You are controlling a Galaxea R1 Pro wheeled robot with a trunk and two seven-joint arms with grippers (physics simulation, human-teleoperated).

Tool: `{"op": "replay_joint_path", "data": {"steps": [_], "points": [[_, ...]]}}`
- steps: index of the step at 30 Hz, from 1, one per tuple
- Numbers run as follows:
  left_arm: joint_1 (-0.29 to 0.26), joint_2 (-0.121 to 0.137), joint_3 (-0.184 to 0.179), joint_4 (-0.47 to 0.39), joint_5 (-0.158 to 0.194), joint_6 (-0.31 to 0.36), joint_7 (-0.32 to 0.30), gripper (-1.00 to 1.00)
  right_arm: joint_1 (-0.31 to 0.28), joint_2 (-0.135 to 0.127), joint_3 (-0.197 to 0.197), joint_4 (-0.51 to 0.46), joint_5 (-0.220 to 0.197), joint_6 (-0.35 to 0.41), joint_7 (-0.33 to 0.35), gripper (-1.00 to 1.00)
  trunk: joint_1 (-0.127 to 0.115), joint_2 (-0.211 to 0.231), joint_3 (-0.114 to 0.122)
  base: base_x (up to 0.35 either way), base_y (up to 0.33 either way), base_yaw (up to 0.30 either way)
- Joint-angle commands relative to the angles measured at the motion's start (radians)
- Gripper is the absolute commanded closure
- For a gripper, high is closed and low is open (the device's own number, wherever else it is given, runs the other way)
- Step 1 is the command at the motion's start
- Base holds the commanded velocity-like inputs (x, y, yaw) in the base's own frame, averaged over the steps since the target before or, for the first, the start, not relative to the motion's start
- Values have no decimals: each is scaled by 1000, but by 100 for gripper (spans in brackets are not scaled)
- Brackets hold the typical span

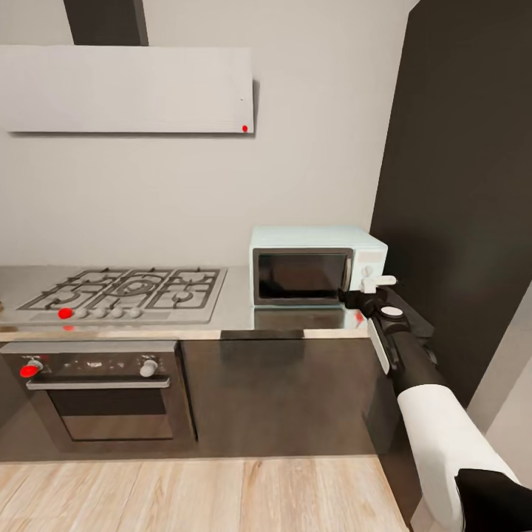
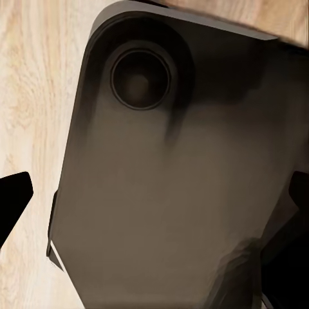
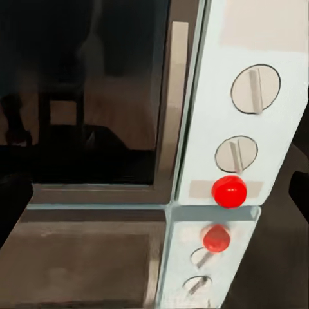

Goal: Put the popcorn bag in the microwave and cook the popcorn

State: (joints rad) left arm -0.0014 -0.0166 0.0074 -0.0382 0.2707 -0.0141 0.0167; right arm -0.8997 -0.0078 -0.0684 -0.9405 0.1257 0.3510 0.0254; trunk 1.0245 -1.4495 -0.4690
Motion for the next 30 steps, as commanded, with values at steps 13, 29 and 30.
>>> {"op": "replay_joint_path", "data": {"steps": [13,29,30], "points": [[0,0,0,-1,4,-3,2,-100,0,-6,-1,32,9,3,2,-100,1,0,-1,322,0,0],[0,0,0,-2,4,-3,2,-100,0,-12,-1,32,9,3,6,-100,1,0,-1,57,-46,0],[0,0,0,-2,5,-3,2,-100,0,-12,-1,32,9,3,6,-100,1,0,-1,0,-7,0]]}}
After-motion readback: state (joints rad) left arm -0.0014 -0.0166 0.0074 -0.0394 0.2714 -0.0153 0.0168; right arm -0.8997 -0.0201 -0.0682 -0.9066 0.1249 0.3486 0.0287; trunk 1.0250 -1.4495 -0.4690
